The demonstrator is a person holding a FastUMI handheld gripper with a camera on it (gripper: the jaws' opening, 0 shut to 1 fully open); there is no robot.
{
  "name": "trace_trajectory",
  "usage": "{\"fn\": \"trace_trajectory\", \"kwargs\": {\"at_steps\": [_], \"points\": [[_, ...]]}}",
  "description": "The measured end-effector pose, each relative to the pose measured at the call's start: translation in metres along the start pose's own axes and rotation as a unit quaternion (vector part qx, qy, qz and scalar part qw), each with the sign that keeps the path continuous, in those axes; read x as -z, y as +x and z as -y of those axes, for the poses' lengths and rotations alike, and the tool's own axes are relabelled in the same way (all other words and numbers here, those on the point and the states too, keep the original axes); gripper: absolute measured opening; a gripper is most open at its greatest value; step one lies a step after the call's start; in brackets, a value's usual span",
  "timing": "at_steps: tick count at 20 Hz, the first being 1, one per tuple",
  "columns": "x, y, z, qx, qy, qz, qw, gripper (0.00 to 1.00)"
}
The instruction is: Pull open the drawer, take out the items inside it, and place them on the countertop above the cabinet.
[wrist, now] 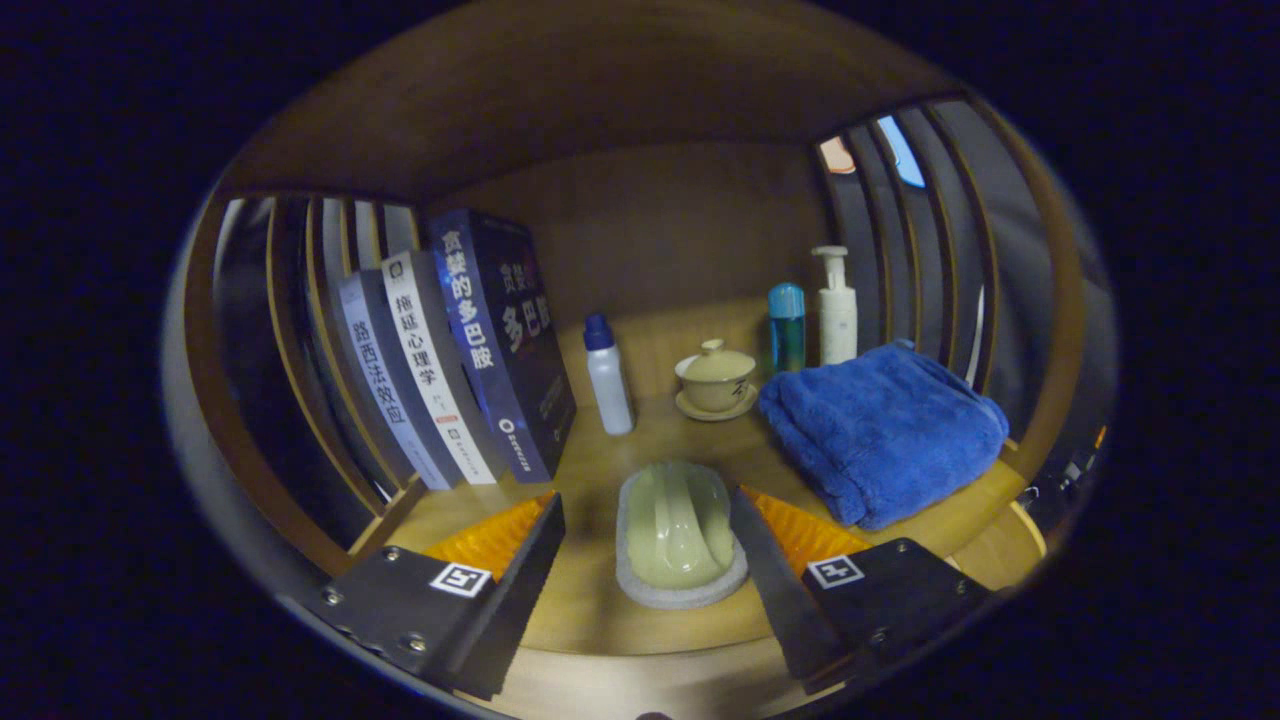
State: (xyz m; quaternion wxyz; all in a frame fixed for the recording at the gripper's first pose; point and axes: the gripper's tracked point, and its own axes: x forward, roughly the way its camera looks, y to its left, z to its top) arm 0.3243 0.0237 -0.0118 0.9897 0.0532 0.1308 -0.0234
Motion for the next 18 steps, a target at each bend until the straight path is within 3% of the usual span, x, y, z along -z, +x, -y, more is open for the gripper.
{"fn": "trace_trajectory", "kwargs": {"at_steps": [7,18], "points": [[-0.026,-0.068,-0.007,-0.01,-0.035,0.04,0.999,0.99],[-0.055,-0.227,-0.005,-0.034,-0.078,0.134,0.987,0.99]]}}
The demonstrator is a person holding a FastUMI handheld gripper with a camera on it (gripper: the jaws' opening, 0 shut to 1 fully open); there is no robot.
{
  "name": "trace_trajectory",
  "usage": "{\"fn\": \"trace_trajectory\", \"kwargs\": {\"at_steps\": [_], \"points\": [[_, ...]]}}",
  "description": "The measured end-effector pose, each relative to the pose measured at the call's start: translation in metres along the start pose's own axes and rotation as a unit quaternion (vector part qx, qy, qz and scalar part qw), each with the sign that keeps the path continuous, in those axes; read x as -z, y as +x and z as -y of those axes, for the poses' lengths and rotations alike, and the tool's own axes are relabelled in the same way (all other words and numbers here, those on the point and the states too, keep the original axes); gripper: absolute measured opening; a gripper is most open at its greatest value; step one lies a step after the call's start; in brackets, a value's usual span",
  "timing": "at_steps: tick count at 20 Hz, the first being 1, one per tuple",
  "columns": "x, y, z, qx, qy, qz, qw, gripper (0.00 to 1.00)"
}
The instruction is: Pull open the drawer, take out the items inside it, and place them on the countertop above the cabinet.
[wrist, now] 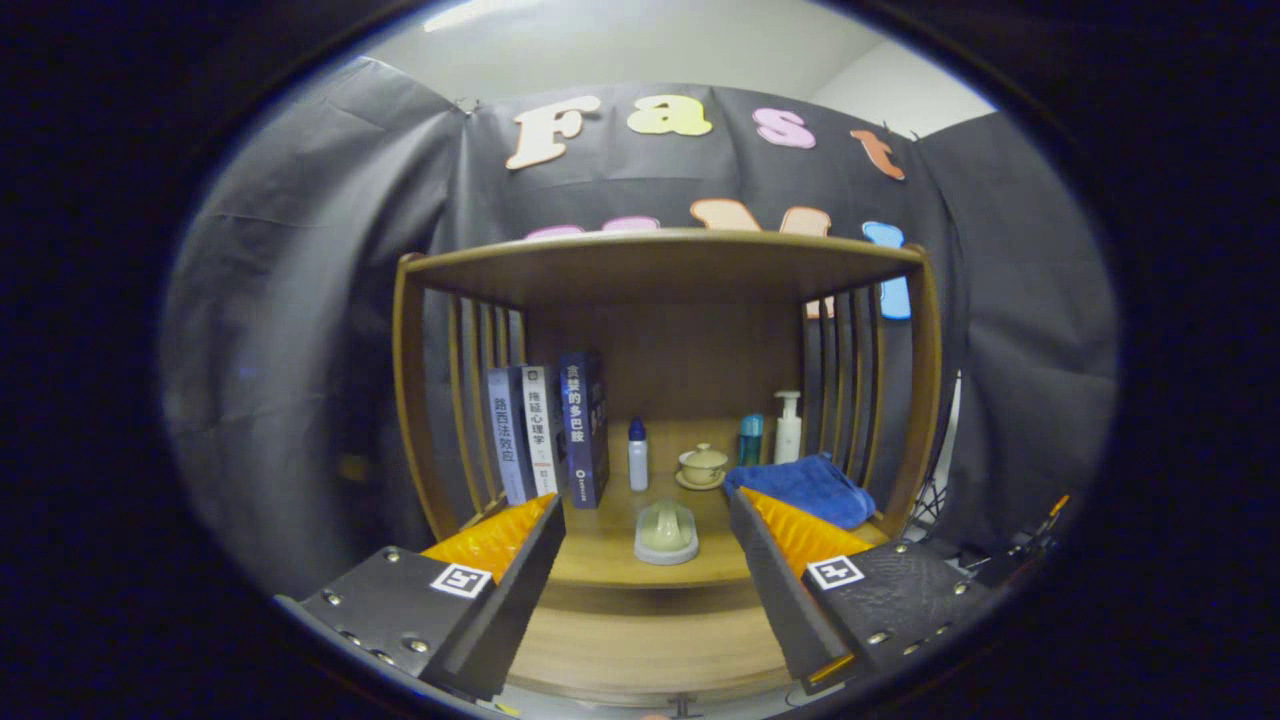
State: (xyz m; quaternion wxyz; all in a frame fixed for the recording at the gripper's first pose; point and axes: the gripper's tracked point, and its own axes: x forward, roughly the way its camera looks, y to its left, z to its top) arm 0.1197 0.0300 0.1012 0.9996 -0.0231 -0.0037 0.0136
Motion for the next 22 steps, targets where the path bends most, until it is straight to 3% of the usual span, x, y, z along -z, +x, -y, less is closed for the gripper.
{"fn": "trace_trajectory", "kwargs": {"at_steps": [5,10,14,22], "points": [[0.01,-0.064,-0.005,-0.023,-0.016,0.019,0.999,0.99],[0.037,-0.114,0.015,0.006,-0.039,0.043,0.998,0.99],[0.07,-0.128,0.038,0.04,-0.029,0.04,0.998,0.98],[0.184,-0.133,0.049,0.038,0.006,-0.022,0.999,0.98]]}}
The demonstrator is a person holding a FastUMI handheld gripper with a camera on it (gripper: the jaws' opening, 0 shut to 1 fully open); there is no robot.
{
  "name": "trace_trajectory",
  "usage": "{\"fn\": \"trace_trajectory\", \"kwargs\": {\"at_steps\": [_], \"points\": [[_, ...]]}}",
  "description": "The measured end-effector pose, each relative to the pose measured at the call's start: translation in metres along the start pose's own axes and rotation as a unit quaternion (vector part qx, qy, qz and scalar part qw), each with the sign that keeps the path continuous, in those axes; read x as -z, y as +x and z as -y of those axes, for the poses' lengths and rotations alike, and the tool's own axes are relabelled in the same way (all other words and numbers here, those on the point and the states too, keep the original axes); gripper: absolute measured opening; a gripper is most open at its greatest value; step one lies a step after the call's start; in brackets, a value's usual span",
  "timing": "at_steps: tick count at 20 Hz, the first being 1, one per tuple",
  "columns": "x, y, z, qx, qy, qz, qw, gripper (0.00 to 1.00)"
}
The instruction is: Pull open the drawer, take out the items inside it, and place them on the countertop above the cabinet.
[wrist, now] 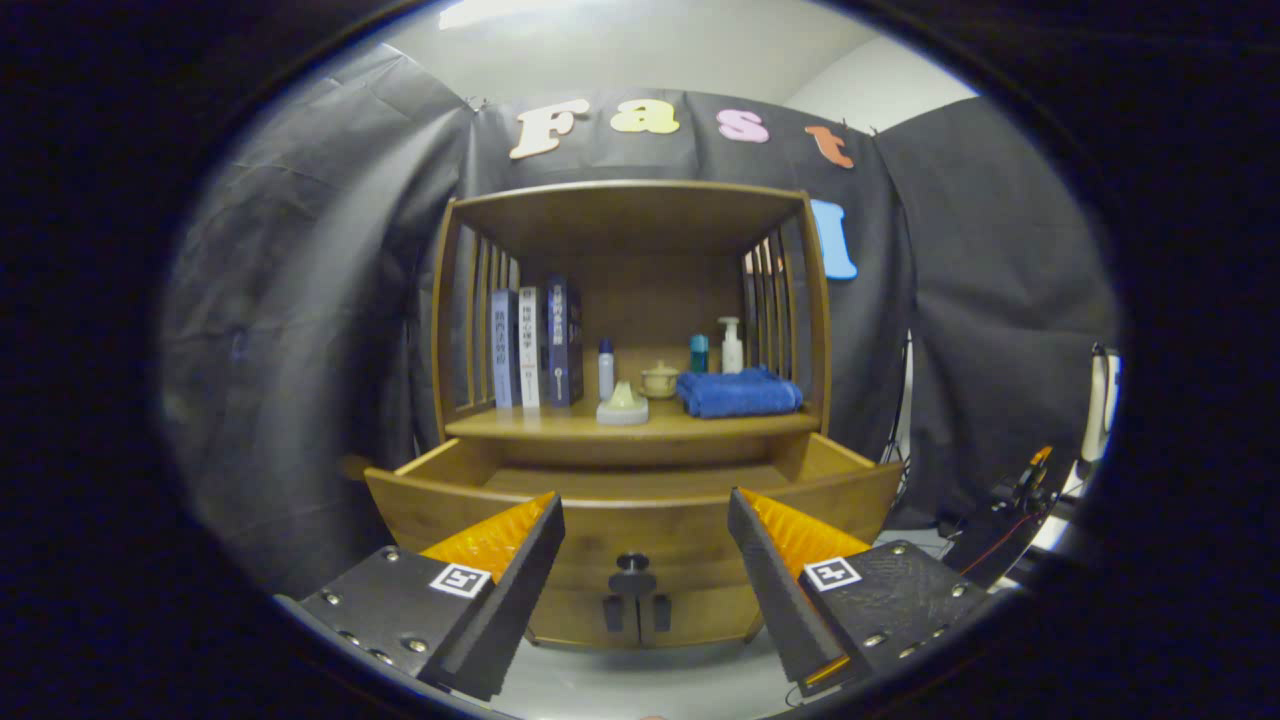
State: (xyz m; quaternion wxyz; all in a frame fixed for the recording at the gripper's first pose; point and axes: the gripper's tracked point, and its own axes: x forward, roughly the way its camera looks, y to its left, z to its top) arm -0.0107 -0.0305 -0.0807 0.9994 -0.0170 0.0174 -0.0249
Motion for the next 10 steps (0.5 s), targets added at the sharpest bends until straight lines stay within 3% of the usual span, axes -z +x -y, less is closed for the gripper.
{"fn": "trace_trajectory", "kwargs": {"at_steps": [10], "points": [[0.081,0.037,-0.001,-0.004,-0.005,-0.063,0.998,0.98]]}}
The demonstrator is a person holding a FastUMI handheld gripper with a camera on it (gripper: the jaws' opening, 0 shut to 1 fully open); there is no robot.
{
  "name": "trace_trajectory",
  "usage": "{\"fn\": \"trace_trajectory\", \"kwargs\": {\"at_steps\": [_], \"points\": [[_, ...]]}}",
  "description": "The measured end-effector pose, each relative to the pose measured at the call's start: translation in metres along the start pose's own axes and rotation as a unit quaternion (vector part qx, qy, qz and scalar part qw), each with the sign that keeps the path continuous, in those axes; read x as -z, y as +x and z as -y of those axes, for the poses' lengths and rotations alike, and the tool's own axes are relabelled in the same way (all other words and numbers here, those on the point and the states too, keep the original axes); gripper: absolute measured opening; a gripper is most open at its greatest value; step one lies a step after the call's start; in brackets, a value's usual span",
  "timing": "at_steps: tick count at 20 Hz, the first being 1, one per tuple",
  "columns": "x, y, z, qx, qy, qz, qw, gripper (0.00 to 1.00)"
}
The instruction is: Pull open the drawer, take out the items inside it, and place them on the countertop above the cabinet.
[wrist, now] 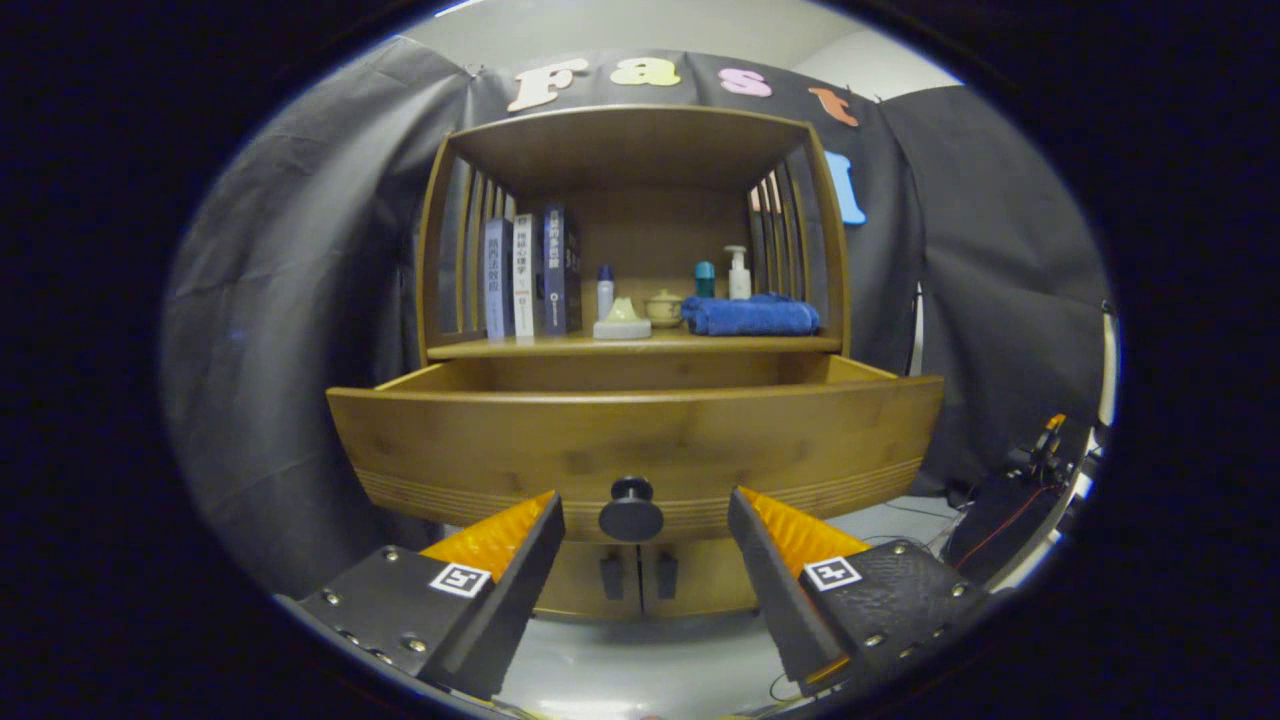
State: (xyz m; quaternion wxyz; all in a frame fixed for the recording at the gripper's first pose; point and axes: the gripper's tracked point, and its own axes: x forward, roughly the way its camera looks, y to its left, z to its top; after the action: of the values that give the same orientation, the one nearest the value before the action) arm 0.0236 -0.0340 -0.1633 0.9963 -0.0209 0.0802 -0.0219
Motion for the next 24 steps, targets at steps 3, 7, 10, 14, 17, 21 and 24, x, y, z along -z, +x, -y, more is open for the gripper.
{"fn": "trace_trajectory", "kwargs": {"at_steps": [3,7,10,14,17,21,24], "points": [[0.019,0.017,-0.005,0.0,-0.003,-0.018,1.0,0.98],[0.031,0.033,-0.018,-0.008,-0.002,-0.028,1.0,0.98],[0.034,0.041,-0.026,-0.011,-0.001,-0.03,0.999,0.98],[0.041,0.057,-0.026,-0.006,-0.013,-0.033,0.999,0.98],[0.043,0.058,-0.03,0.001,0.0,-0.024,1.0,0.99],[0.034,0.073,-0.029,-0.002,0.001,-0.019,1.0,0.99],[0.025,0.097,-0.031,-0.004,-0.008,-0.015,1.0,0.99]]}}
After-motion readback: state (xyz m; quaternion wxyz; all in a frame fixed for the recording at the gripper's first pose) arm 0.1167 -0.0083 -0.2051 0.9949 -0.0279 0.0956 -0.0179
